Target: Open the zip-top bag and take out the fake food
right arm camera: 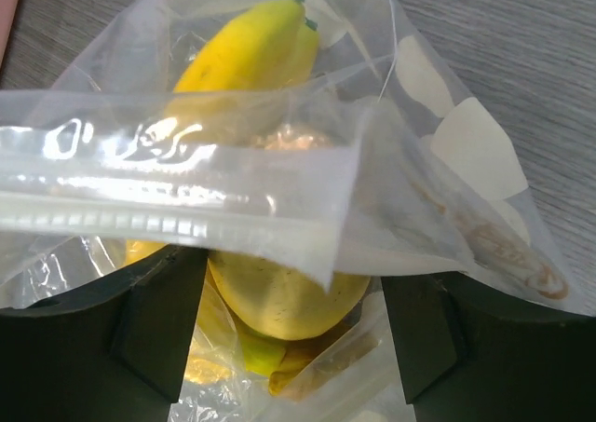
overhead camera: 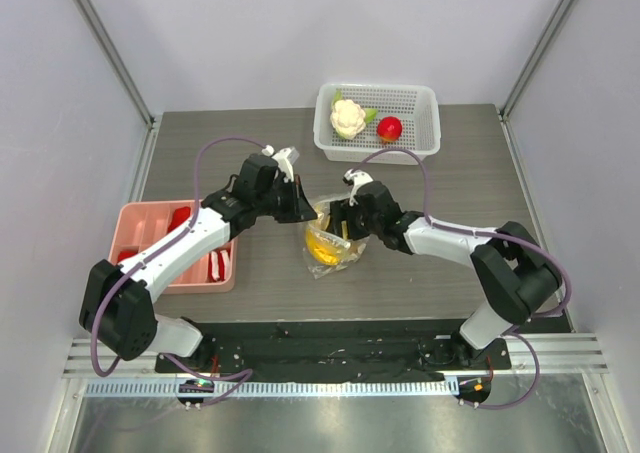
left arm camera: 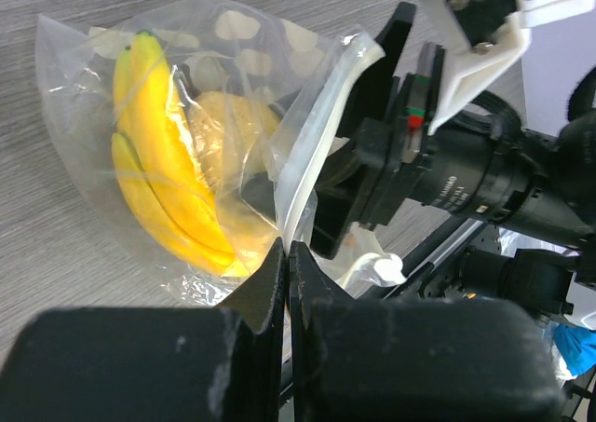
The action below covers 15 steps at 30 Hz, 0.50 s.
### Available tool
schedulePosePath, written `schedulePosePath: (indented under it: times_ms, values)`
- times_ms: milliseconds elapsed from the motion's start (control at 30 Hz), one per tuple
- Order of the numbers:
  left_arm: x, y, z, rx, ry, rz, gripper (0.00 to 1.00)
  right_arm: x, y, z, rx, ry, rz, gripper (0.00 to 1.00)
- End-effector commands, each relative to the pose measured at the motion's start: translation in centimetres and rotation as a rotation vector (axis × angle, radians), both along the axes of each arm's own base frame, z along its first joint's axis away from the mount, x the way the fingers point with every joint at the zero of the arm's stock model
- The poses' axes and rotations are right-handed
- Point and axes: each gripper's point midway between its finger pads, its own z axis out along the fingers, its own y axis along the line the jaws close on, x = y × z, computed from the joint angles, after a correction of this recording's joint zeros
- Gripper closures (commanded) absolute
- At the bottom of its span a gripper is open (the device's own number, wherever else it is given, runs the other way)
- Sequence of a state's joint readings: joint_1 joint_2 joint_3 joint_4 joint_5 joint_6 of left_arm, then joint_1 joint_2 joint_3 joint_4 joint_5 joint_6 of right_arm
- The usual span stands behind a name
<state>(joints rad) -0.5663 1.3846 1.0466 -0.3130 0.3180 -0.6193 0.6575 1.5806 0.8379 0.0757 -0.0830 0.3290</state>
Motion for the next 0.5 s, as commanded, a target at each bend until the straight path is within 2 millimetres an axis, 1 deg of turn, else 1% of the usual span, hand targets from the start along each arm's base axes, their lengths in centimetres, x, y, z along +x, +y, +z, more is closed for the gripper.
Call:
schedulePosePath:
  times_ms: [0,100,167,200,233,267,300,333,367,433,467]
  values:
    - [0.3,-0.1,2.5,-0.036,-0.064,-0.010,1.00,0.4,0.7,-1.1,-0.008,0.008,0.025,0.21]
    - [0.3,0.0,2.4,-0.031,-0.065,-0.008,1.00,0.6,1.0,-1.5,0.003,0.021,0.024,0.20]
    - [0.3,0.0,2.6,-0.031,-0.069,-0.008,1.00,0.7,0.9,-1.2,0.005,0.012,0.015,0.24]
    - [0.3,0.0,2.6,-0.033,-0.067,-0.008,1.00,0.9,0.8,-0.8,0.003,-0.001,0.003,0.27]
    - [0.3,0.0,2.4,-0.031,-0.063,-0.009,1.00,1.1,0.6,-0.3,0.004,-0.016,-0.003,0.39]
    - [0.3,0.0,2.5,-0.033,-0.065,-0.009,1.00,1.1,0.5,0.3,0.008,-0.026,-0.011,0.45]
    - [0.3,-0.1,2.5,-0.033,-0.064,-0.010,1.00,1.4,0.3,1.9,0.021,-0.063,-0.025,0.51]
    - [0.3,-0.1,2.4,-0.033,-0.062,-0.012,1.00,1.6,0.3,2.9,0.027,-0.082,-0.031,0.57]
    - [0.3,-0.1,2.5,-0.033,-0.063,-0.012,1.00,1.5,0.1,3.7,0.027,-0.092,-0.033,0.58]
    - [0.3,0.0,2.5,-0.029,-0.065,-0.010,1.00,1.8,-0.3,6.6,0.052,-0.146,-0.054,0.59]
    - [0.3,0.0,2.5,-0.027,-0.065,-0.008,1.00,1.6,-0.5,7.2,0.054,-0.154,-0.059,0.59]
